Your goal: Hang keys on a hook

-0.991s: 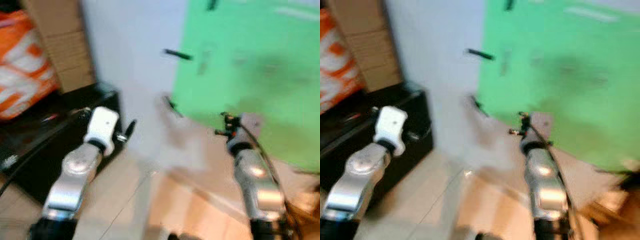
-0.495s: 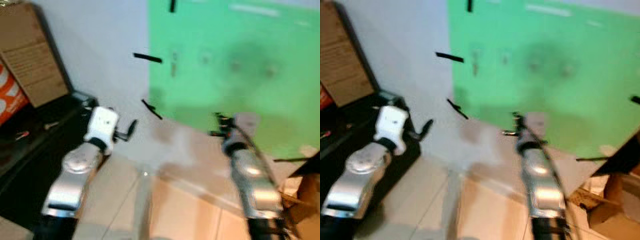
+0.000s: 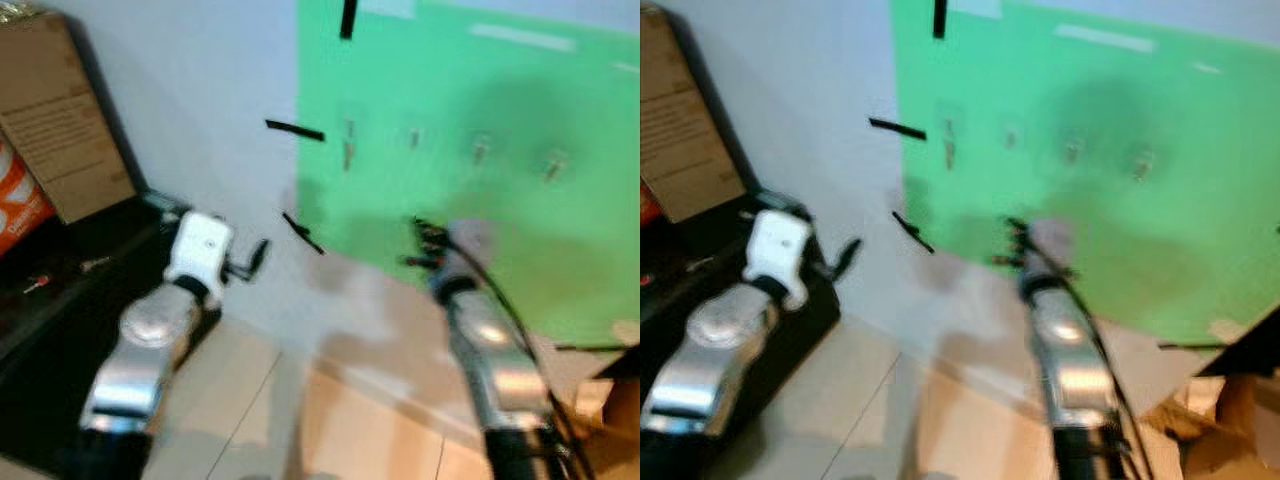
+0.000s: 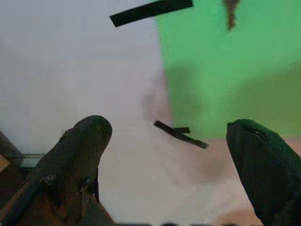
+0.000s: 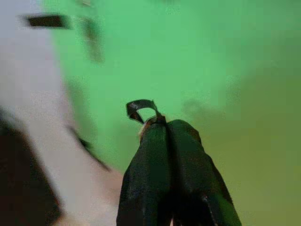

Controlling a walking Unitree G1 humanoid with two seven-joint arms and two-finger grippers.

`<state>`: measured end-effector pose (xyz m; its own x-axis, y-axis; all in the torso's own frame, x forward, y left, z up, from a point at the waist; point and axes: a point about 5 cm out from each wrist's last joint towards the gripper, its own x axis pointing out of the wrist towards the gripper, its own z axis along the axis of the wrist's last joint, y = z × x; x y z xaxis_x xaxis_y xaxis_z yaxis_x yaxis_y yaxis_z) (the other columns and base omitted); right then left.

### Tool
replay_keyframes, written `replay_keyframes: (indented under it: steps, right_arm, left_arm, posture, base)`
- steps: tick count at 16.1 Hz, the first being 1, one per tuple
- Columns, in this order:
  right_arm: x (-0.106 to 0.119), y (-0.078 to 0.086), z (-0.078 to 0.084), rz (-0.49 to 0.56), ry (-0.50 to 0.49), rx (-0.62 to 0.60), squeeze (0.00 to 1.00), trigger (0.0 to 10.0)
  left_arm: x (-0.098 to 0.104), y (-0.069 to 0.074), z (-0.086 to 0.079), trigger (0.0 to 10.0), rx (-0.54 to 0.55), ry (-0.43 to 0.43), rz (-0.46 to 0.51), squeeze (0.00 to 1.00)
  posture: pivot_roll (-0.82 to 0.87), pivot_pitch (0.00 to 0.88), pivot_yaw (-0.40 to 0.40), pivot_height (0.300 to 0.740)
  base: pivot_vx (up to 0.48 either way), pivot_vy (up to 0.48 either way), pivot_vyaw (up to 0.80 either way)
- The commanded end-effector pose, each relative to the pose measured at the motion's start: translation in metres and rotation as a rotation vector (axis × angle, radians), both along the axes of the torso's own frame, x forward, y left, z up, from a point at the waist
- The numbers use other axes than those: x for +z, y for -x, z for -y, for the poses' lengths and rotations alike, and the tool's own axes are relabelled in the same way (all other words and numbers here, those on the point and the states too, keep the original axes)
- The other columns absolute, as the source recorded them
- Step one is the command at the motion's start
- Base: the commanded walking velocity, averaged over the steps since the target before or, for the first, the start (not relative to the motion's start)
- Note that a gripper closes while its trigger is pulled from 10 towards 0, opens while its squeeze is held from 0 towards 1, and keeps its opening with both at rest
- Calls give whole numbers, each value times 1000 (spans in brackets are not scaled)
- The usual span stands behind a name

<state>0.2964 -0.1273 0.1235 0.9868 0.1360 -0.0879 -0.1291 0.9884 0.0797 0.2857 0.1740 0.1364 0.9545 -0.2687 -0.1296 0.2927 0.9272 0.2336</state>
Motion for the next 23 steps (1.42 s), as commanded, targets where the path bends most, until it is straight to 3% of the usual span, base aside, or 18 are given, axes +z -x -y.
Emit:
replay_keyframes:
  steps: [1, 11, 19, 23]
  right_arm:
    - [1, -1, 11, 11, 4, -32, 0, 10000]
    - [15, -1, -6, 94, -39, 80, 0, 10000]
    - [39, -11, -17, 174, -83, 130, 0, 10000]
    - [50, -19, -20, 201, -101, 119, 0, 10000]
  left_arm:
    - [3, -2, 7, 10000, -24, 2, 17, 0]
    - [3, 0, 13, 10000, -101, -25, 16, 0]
    - [10, 7, 19, 10000, -337, -11, -24, 0]
    - [9, 11, 18, 10000, -391, -14, -48, 0]
  posture:
    - [28, 0, 10, 740]
    - [32, 0, 13, 740]
    - [57, 0, -2, 740]
    - [69, 0, -4, 740]
  base:
    - [322, 0, 0]
    - [281, 0, 0]
    - [0, 0, 0]
    - [0, 0, 0]
